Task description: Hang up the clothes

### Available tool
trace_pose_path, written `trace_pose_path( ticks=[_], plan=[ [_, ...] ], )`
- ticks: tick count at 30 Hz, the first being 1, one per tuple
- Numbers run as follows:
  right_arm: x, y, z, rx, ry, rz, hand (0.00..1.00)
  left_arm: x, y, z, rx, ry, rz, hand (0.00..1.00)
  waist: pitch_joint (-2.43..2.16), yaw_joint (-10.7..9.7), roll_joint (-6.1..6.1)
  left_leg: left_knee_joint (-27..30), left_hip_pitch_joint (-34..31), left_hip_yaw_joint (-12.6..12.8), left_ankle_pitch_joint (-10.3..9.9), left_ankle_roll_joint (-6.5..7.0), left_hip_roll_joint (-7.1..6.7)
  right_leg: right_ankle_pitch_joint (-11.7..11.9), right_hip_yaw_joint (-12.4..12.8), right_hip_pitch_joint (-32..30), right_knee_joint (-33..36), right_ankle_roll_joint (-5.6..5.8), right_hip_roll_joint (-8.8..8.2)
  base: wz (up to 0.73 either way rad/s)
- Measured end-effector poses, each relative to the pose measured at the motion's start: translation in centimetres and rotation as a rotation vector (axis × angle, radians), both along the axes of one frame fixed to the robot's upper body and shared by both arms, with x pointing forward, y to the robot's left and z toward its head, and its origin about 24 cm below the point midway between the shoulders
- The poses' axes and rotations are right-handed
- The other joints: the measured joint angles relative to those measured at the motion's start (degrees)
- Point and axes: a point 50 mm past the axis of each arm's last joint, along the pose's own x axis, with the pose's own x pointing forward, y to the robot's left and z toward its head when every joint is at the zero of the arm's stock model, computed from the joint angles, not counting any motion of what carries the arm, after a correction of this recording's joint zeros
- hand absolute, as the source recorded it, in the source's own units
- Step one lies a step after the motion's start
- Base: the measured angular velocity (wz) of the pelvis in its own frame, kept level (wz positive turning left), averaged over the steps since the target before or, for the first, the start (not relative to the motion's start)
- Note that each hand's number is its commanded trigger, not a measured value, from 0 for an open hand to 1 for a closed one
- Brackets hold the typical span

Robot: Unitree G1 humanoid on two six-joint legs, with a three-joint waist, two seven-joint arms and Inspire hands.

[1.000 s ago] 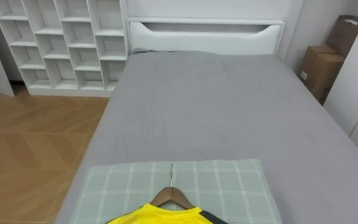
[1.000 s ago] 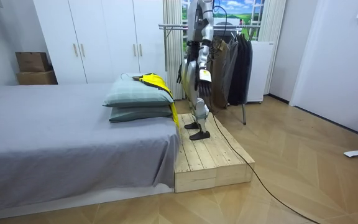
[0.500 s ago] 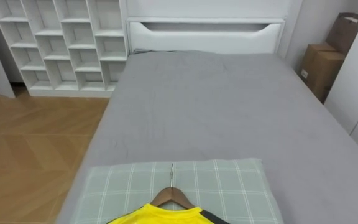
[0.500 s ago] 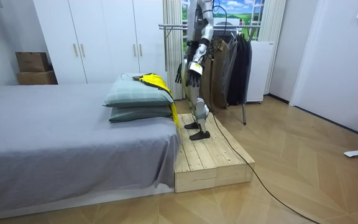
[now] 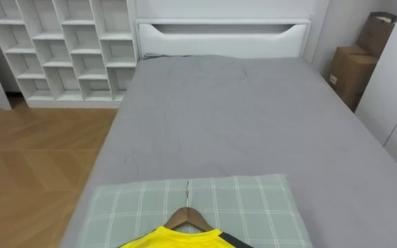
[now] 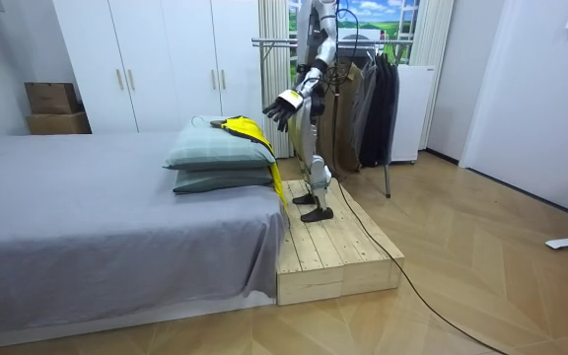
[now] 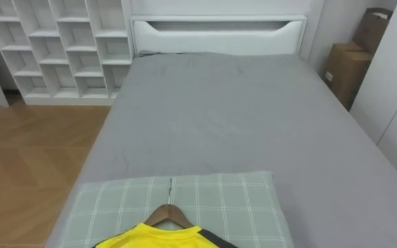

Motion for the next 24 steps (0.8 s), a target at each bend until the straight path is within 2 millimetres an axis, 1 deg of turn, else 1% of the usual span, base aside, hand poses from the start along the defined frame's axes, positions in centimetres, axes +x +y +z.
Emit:
trace_pose_path(
  ticks=[4,9,13,19,24],
  plan=[
    [0.1,-0.1,0.0,-0.001,0.001,0.037,0.0,0.9,0.0,0.7,0.057,-0.027,-0.077,0.0,-0.03,-0.2,-0.13,0.0,-0.1,-0.1,0.0,0.0,-0.11,0.0,0.0,0.0,-0.1,0.0,-0.05,0.0],
    [0.2,-0.1,0.1,0.007,-0.005,0.045,0.0,1.4,0.3,1.2,0.115,-0.026,-0.146,0.0,-0.04,-0.7,-0.1,0.1,-0.1,0.0,0.0,0.02,-0.17,0.0,0.0,0.0,-0.1,0.01,-0.1,0.0],
    [0.5,-0.1,0.1,0.007,-0.012,0.044,0.0,1.5,0.2,1.3,0.135,-0.019,-0.175,0.0,-0.01,-1.7,0.2,-0.1,0.0,0.1,0.0,0.02,-0.19,0.0,-0.1,0.0,-0.2,0.02,-0.11,0.0],
    [0.4,-0.1,0.1,0.005,-0.014,0.043,0.0,1.9,-0.3,1.3,0.167,-0.009,-0.24,0.0,-0.05,-1.8,0.39,-0.3,0.0,0.1,0.0,0.02,-0.09,0.0,0.2,0.0,-0.2,0.0,-0.01,0.0],
    [0.4,-0.1,0.1,0.005,-0.014,0.043,0.0,1.9,-0.3,1.3,0.17,-0.008,-0.244,0.0,-0.06,-2.0,0.41,-0.3,0.0,0.2,0.0,0.02,-0.06,0.0,0.3,0.0,-0.2,0.0,0.03,0.0]
  ],
)
